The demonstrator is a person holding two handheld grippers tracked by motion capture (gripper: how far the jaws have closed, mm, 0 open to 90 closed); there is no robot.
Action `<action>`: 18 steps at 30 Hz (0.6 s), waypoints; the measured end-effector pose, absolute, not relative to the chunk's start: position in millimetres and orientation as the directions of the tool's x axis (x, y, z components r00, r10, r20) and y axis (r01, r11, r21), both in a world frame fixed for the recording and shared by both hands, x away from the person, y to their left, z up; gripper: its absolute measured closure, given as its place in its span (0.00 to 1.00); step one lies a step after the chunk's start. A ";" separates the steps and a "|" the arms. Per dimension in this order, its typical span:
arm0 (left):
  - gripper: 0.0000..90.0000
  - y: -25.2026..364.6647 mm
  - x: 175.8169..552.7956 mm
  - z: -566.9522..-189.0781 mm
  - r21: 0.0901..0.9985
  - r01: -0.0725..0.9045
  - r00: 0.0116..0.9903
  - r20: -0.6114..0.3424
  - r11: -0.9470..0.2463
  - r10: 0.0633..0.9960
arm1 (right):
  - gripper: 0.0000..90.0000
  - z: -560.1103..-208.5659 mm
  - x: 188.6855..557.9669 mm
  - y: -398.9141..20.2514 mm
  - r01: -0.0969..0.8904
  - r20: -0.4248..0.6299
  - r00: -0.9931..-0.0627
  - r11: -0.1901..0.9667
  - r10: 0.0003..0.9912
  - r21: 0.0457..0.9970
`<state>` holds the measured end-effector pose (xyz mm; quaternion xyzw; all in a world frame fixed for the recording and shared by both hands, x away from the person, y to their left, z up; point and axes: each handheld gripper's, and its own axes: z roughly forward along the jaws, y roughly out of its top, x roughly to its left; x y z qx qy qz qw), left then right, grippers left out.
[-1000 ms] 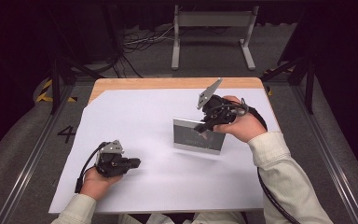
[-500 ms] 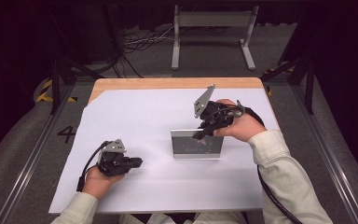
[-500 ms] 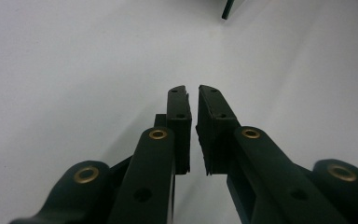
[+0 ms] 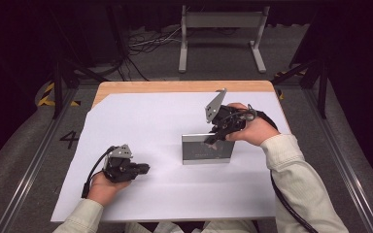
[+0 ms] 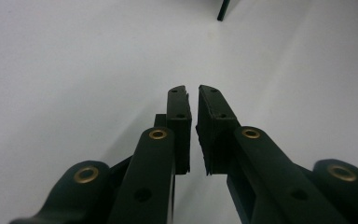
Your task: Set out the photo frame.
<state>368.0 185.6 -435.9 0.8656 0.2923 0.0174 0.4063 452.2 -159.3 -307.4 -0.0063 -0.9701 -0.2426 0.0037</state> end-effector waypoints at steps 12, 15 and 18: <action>0.93 185.8 368.1 -434.9 0.713 0.490 0.831 -0.208 -0.502 0.516 | 0.58 -310.8 460.4 -164.2 0.067 -0.046 -0.993 0.859 0.105 0.508; 0.92 185.5 368.1 -434.9 0.712 0.493 0.829 -0.210 -0.500 0.518 | 0.49 -311.1 461.0 -168.4 0.097 -0.052 -0.988 0.847 0.145 0.522; 0.92 185.7 368.7 -435.2 0.712 0.491 0.830 -0.209 -0.502 0.517 | 0.46 -307.2 460.8 -176.0 0.110 -0.061 -0.983 0.829 0.171 0.549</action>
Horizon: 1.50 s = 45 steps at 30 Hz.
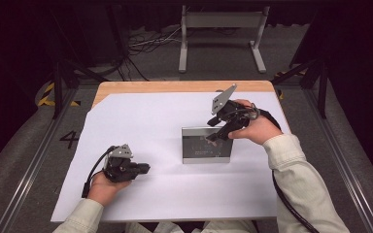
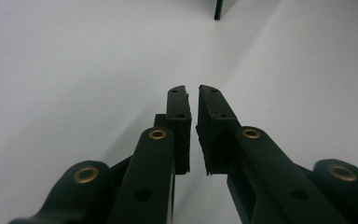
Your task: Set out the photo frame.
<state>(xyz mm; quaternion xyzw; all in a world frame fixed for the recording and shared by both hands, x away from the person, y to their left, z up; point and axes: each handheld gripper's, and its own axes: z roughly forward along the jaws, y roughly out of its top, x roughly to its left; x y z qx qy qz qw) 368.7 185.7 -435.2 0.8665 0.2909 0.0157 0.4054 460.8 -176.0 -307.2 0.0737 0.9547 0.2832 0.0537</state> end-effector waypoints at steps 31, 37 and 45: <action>0.91 171.7 384.8 -432.7 0.717 0.470 0.847 -0.202 -0.514 0.492 | 0.43 -296.6 433.0 -250.1 0.203 -0.093 -0.945 0.788 0.312 0.581; 0.91 173.3 384.6 -432.4 0.720 0.473 0.842 -0.199 -0.508 0.502 | 0.43 -295.4 428.3 -260.3 0.208 -0.102 -0.940 0.781 0.327 0.589; 0.91 174.8 385.4 -432.3 0.720 0.475 0.838 -0.196 -0.505 0.510 | 0.43 -300.0 423.2 -271.4 0.223 -0.098 -0.933 0.772 0.346 0.595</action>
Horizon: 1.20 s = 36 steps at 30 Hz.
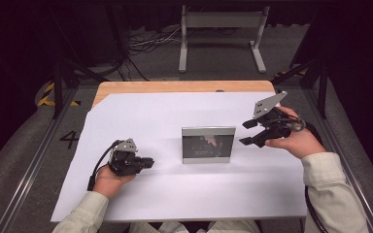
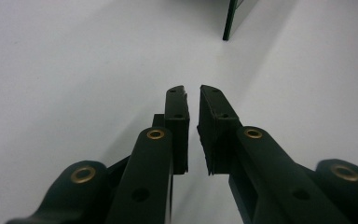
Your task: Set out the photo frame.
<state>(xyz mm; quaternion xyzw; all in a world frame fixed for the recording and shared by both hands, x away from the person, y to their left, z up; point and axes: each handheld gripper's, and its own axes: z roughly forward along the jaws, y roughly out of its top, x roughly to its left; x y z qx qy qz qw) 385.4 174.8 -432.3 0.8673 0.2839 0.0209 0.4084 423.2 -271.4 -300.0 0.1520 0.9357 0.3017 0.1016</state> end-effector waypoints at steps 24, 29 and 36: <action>0.89 180.6 387.0 -433.8 0.734 0.485 0.818 -0.189 -0.476 0.543 | 0.42 -336.6 411.9 -294.3 0.282 -0.058 -0.915 0.735 0.400 0.617; 0.89 181.2 387.1 -433.8 0.736 0.485 0.817 -0.187 -0.473 0.546 | 0.42 -354.5 407.6 -299.3 0.309 -0.036 -0.904 0.710 0.426 0.632; 0.88 181.9 387.3 -433.9 0.737 0.486 0.814 -0.187 -0.469 0.549 | 0.42 -373.8 405.6 -303.3 0.342 -0.011 -0.892 0.691 0.451 0.637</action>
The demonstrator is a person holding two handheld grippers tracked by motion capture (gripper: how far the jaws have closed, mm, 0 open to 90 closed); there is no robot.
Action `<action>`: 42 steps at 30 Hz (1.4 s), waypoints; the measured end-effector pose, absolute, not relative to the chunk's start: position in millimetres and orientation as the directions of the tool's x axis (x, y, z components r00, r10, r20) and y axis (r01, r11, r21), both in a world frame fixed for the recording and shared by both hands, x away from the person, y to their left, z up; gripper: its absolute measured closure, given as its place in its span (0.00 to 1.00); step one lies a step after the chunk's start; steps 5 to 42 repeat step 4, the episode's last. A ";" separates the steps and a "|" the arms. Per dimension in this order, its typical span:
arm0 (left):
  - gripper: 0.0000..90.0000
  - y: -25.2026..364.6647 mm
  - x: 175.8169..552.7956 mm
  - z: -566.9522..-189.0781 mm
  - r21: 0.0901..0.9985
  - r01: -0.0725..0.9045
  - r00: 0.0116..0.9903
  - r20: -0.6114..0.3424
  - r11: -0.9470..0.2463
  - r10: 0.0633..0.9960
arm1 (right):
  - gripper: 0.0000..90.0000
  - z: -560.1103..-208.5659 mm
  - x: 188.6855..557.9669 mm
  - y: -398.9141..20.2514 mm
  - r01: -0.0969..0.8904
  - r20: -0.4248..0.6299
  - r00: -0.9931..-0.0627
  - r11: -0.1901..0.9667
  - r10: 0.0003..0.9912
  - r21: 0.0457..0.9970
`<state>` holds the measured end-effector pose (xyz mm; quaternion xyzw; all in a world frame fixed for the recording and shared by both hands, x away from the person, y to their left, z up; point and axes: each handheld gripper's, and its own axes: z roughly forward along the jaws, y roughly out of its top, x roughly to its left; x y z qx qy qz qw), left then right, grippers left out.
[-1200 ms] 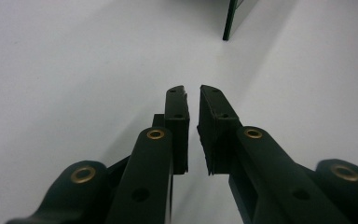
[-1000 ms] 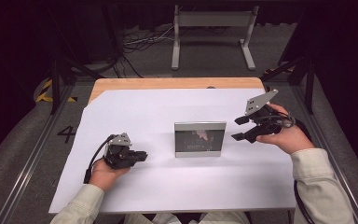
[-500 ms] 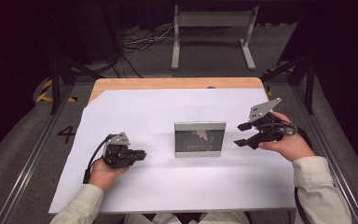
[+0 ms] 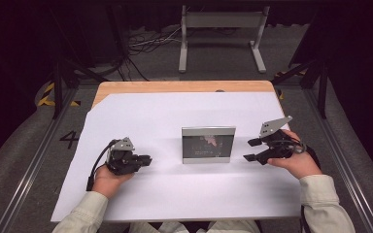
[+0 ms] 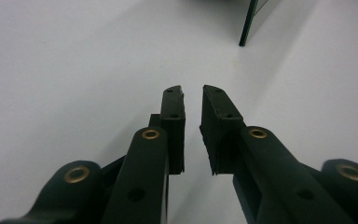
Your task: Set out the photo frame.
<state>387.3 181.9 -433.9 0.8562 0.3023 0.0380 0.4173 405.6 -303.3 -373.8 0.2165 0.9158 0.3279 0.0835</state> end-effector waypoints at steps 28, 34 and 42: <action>0.83 181.8 387.8 -434.9 0.739 0.496 0.808 -0.202 -0.455 0.553 | 0.43 -380.4 404.1 -306.9 0.351 0.002 -0.886 0.666 0.464 0.658; 0.83 181.8 387.8 -434.9 0.739 0.496 0.808 -0.202 -0.455 0.553 | 0.43 -380.4 404.1 -306.9 0.351 0.002 -0.886 0.666 0.464 0.658; 0.83 181.8 387.8 -434.9 0.739 0.496 0.808 -0.202 -0.455 0.553 | 0.43 -380.4 404.1 -306.9 0.351 0.002 -0.886 0.666 0.464 0.658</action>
